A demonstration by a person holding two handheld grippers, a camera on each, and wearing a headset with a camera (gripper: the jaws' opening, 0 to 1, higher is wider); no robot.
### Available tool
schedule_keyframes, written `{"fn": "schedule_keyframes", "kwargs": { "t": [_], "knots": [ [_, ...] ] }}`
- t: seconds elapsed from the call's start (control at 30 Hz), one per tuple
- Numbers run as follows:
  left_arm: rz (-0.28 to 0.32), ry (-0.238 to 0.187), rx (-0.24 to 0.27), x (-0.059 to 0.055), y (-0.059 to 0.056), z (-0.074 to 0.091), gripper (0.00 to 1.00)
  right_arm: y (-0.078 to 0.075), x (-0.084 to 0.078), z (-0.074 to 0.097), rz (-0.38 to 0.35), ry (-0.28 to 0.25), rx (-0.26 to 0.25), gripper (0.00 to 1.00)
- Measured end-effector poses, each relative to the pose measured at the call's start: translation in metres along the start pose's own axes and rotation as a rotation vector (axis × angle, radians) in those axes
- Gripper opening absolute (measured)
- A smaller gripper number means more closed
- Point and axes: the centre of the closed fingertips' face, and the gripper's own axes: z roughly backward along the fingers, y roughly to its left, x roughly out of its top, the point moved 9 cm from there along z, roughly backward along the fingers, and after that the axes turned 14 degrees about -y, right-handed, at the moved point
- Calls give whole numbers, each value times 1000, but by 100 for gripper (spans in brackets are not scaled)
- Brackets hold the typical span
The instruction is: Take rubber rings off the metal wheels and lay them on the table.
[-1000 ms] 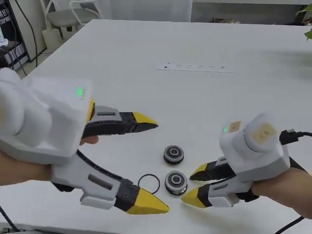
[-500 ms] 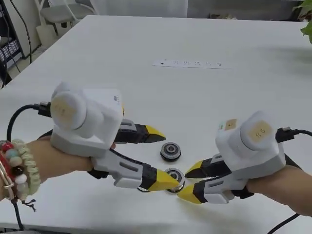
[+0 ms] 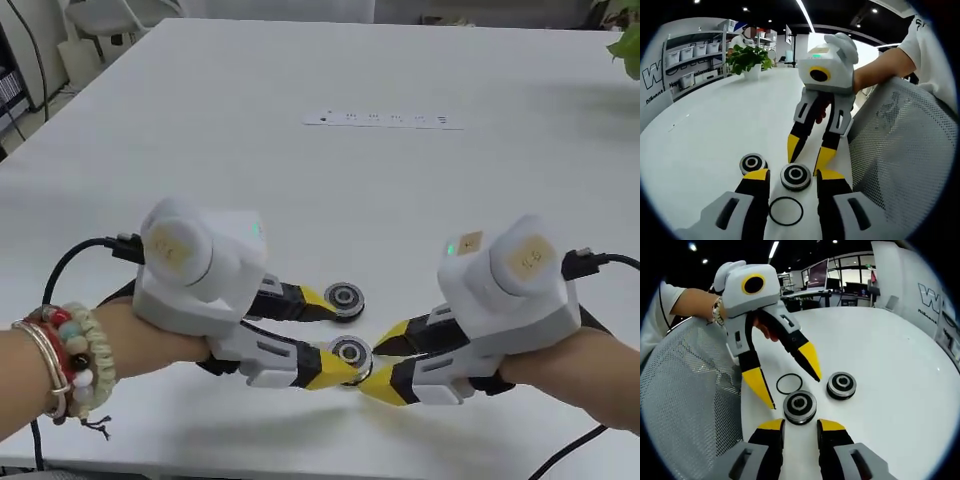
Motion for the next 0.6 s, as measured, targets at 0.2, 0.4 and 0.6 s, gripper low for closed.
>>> {"fn": "schedule_keyframes", "kwargs": {
  "t": [0.2,0.4,0.6],
  "knots": [
    [-81,5,-3,-2,1,-4,23,0,0,0,-8,-5,1,22],
    [-73,10,-13,-4,-2,-9,17,0,0,-1,-10,-9,1,21],
    [-104,-1,-12,-7,0,-8,11,-1,0,-2,-11,-11,0,20]
  ]
}}
